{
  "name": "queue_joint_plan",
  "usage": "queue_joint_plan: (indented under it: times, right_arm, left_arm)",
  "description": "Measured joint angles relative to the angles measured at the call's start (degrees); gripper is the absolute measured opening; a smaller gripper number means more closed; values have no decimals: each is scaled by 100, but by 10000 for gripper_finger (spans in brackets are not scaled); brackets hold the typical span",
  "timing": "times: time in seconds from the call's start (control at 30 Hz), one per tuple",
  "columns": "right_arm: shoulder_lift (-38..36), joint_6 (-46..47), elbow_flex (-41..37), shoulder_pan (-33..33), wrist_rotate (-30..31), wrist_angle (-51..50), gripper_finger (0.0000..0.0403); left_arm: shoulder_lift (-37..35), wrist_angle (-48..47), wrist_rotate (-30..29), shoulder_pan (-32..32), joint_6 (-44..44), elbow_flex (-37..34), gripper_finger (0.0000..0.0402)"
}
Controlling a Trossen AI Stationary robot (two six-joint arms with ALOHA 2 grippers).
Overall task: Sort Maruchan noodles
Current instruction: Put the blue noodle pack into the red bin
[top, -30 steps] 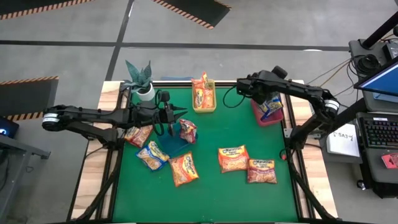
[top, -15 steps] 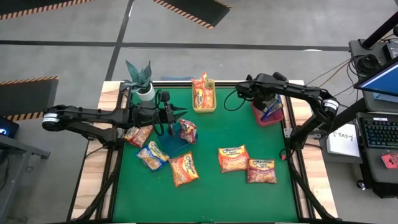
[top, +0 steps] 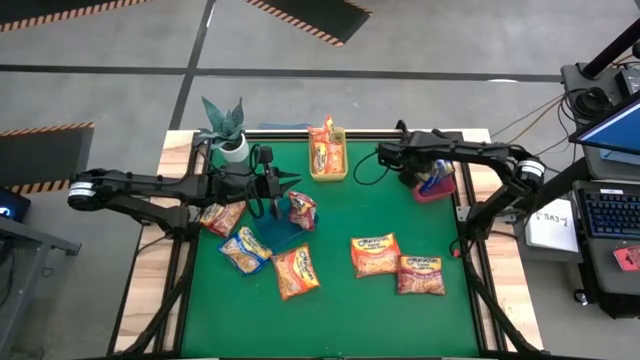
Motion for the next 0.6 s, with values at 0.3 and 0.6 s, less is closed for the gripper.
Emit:
queue_joint_plan:
  times: [0.3,0.6]
  right_arm:
    - [-20,416,-586,0,-151,402,8]
    - [-22,856,-617,0,-274,410,32]
  left_arm:
    - [0,0,0,-2,0,0,39]
    - [0,-37,2,0,0,0,39]
